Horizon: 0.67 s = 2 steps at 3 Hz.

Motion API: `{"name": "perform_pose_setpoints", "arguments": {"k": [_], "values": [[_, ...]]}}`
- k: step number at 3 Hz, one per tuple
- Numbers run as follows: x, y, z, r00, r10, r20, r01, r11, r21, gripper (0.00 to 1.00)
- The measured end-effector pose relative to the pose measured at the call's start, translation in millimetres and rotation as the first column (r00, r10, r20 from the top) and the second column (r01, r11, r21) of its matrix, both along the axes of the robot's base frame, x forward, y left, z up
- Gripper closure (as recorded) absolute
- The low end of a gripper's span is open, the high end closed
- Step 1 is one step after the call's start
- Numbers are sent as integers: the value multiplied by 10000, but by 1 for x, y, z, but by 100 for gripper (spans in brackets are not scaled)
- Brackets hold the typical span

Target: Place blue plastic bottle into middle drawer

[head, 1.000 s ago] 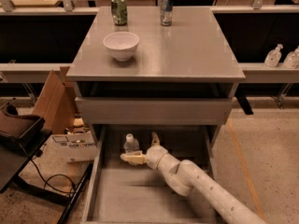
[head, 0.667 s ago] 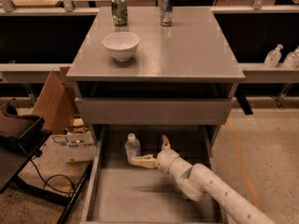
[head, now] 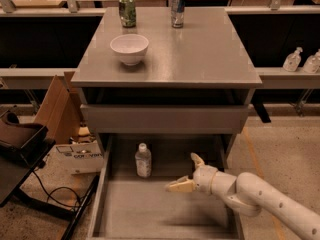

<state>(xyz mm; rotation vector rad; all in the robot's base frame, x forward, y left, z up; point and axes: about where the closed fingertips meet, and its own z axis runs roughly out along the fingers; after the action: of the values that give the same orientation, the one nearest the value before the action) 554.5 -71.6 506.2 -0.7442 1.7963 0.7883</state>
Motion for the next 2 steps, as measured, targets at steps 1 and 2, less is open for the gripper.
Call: {"name": "perform_pose_setpoints", "arguments": {"k": [1, 2], "values": [[-9, -45, 25, 9965, 602, -580, -640, 9958, -650, 0], [-12, -80, 45, 9913, 1056, -784, -1108, 9917, -658, 0]]}}
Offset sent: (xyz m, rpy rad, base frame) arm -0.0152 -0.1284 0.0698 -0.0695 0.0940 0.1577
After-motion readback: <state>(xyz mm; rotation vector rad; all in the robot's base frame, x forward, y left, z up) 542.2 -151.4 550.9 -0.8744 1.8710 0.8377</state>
